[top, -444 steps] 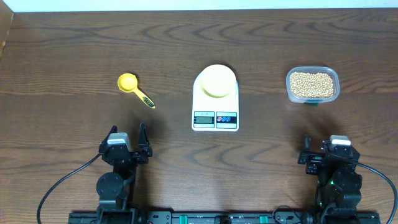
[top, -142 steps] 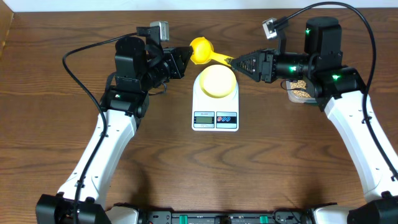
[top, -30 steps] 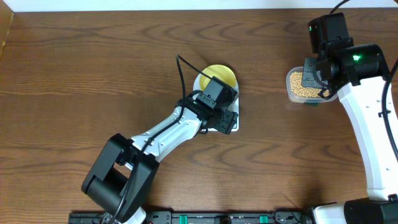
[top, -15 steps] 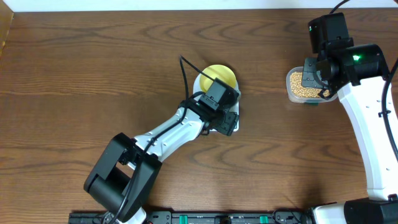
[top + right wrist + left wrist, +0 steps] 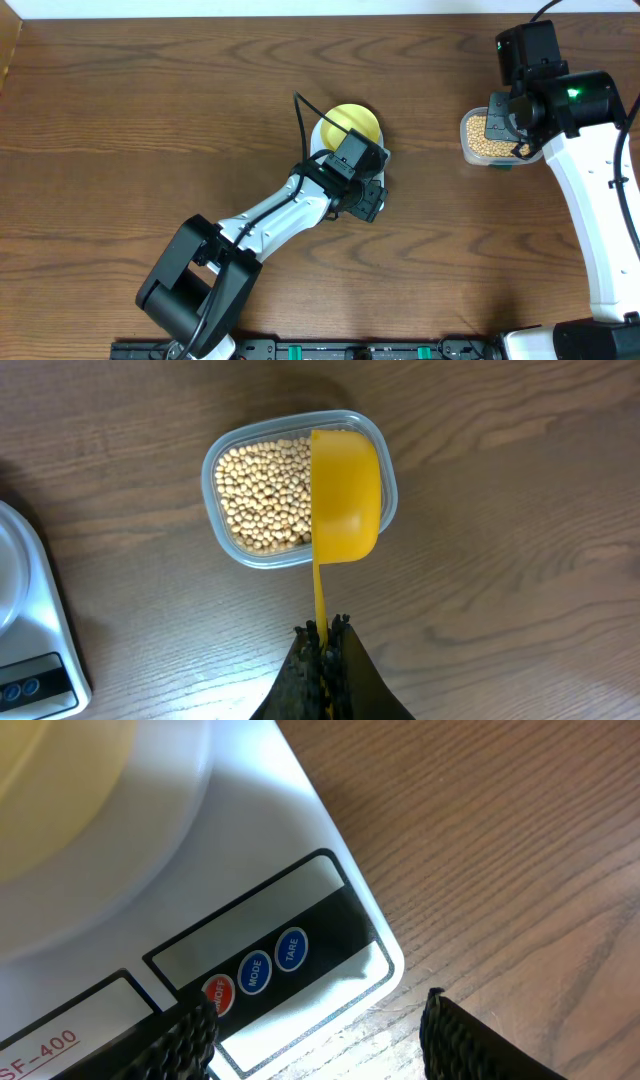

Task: Scoop item into bowl and weigh 50g on scale
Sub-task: 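Move the left gripper down in front of the scale buttons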

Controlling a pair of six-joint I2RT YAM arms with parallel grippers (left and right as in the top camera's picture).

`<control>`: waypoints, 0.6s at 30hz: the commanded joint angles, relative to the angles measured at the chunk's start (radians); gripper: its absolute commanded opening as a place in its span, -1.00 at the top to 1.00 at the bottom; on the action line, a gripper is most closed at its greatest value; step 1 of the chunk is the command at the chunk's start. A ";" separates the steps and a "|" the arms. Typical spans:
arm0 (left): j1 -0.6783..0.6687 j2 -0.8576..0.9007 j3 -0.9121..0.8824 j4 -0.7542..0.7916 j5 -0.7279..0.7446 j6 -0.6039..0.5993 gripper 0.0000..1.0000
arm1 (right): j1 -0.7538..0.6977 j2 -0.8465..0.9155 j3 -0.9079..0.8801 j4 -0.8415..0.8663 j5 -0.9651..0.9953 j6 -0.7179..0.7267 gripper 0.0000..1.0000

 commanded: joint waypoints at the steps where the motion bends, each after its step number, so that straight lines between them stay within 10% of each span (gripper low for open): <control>1: -0.002 0.027 0.004 -0.001 -0.006 -0.007 -0.35 | -0.004 0.006 0.010 0.003 0.011 0.014 0.98; 18: -0.002 0.048 0.004 0.014 -0.003 -0.010 -0.35 | -0.004 0.006 0.010 0.003 0.011 0.013 0.98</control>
